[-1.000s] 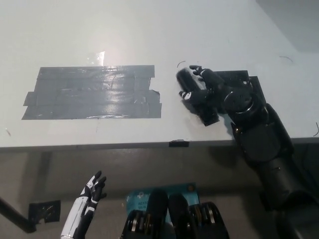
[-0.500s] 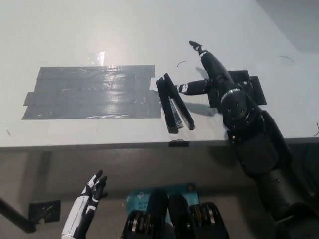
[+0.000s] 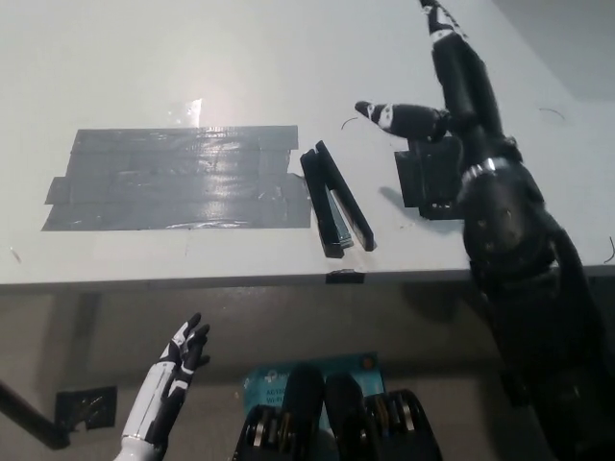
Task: A person hands a stapler to the robot and the robot grabs it with its right hand and places it on the desk infront of it
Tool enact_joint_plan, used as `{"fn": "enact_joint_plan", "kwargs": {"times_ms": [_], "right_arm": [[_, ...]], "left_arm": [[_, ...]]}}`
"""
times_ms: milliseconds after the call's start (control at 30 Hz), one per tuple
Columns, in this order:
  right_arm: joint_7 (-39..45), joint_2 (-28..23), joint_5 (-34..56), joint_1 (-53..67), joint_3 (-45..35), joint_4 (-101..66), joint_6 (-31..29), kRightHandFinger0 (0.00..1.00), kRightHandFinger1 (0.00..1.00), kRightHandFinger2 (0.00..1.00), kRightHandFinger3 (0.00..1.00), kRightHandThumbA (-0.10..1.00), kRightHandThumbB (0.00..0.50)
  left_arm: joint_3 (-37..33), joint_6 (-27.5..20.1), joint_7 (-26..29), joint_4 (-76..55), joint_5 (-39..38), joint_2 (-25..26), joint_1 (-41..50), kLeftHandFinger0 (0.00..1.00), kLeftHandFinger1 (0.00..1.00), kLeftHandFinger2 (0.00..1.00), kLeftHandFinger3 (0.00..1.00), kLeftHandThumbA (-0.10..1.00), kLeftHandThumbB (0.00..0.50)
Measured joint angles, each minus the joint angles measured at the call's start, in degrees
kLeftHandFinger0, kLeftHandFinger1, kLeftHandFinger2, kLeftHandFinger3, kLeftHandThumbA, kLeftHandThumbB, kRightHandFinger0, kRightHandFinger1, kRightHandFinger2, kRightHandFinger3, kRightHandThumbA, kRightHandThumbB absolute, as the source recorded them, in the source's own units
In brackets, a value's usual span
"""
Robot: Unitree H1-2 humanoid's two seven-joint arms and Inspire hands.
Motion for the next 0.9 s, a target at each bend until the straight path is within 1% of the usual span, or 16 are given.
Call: {"fn": "enact_joint_plan", "kwargs": {"times_ms": [33,67,100,167,233,333,400,433,467,500,533,567,633,733,833,900], "right_arm": [[0.2,0.0,0.1,1.6,0.0,-2.2,0.2,1.0,1.0,1.0,1.0,1.0,0.345],[0.3,-0.1,0.2,2.6,0.0,-3.4,0.2,1.0,1.0,1.0,1.0,1.0,0.33],[0.5,-0.1,0.3,4.6,0.0,-5.9,0.3,1.0,1.0,1.0,1.0,1.0,0.329],[0.8,-0.2,0.6,8.3,0.1,-9.7,0.4,1.0,1.0,1.0,1.0,1.0,0.336],[1.0,-0.3,0.9,12.9,0.1,-13.8,0.3,1.0,1.0,1.0,1.0,1.0,0.294],[1.4,-0.4,1.8,20.8,0.1,-19.5,0.2,1.0,1.0,1.0,1.0,1.0,0.27],[1.5,-0.6,2.8,25.4,0.1,-22.6,-0.2,1.0,1.0,1.0,1.0,1.0,0.226],[1.6,-0.8,3.8,30.7,0.1,-25.3,-1.0,1.0,1.0,1.0,1.0,1.0,0.237],[1.7,-1.0,4.3,32.5,0.1,-26.1,-1.5,1.0,1.0,1.0,1.0,1.0,0.241],[1.7,-1.6,5.9,37.8,0.0,-26.7,-3.0,1.0,1.0,1.0,1.0,0.98,0.224],[1.8,-1.8,6.8,40.4,-0.1,-26.3,-3.8,1.0,1.0,1.0,1.0,0.96,0.224],[1.8,-1.8,7.7,42.1,-0.3,-25.3,-4.6,1.0,1.0,1.0,1.0,0.94,0.203],[1.9,-1.8,9.4,44.2,-0.8,-22.1,-6.3,1.0,1.0,1.0,1.0,0.93,0.2],[2.0,-1.8,11.2,44.4,-1.2,-16.7,-8.4,1.0,1.0,1.0,1.0,0.9,0.188],[2.1,-1.8,12.6,44.1,-1.2,-13.2,-10.2,1.0,1.0,1.0,1.0,0.9,0.166],[2.2,-1.8,13.3,43.6,-1.2,-10.6,-11.7,1.0,1.0,1.0,1.0,0.91,0.17]], "left_arm": [[0.0,0.0,0.0,0.0,0.0,0.0,-0.1,0.93,1.0,1.0,1.0,0.95,0.452],[0.0,0.0,0.0,0.0,0.0,0.0,-0.2,0.92,1.0,1.0,1.0,0.95,0.451],[0.0,0.1,0.0,0.0,0.0,0.0,-0.2,0.92,1.0,1.0,1.0,0.95,0.452],[0.0,0.1,0.0,0.1,0.0,0.0,-0.3,0.93,1.0,1.0,1.0,0.98,0.469],[0.0,0.1,0.0,0.1,0.1,-0.1,-0.3,0.94,1.0,1.0,1.0,0.98,0.481],[0.0,0.1,0.0,0.3,0.1,-0.1,-0.3,0.95,1.0,1.0,1.0,0.98,0.465],[0.0,0.1,0.0,0.4,0.1,-0.1,-0.3,0.96,1.0,1.0,1.0,0.99,0.468],[0.0,0.0,0.0,0.6,0.1,-0.1,0.0,0.96,1.0,1.0,1.0,1.0,0.472],[0.0,0.0,0.0,0.7,0.1,-0.1,0.1,0.96,1.0,1.0,1.0,1.0,0.472],[0.0,-0.2,0.0,1.1,0.1,-0.1,0.5,0.95,1.0,1.0,1.0,1.0,0.47],[0.0,-0.4,0.0,1.5,0.1,-0.1,0.7,0.95,1.0,1.0,1.0,1.0,0.47],[-0.1,-0.5,0.0,1.8,0.1,-0.1,0.9,0.96,1.0,1.0,1.0,1.0,0.474],[-0.1,-0.7,0.0,2.3,0.1,-0.2,1.2,0.96,1.0,1.0,1.0,1.0,0.475],[-0.1,-1.2,0.0,2.5,0.1,-0.4,1.1,0.96,1.0,1.0,1.0,1.0,0.467],[-0.1,-1.6,0.0,2.5,0.1,-0.5,1.3,1.0,1.0,1.0,1.0,1.0,0.482],[-0.1,-1.7,0.0,2.5,0.1,-0.5,1.6,1.0,1.0,1.0,1.0,1.0,0.483]]}}
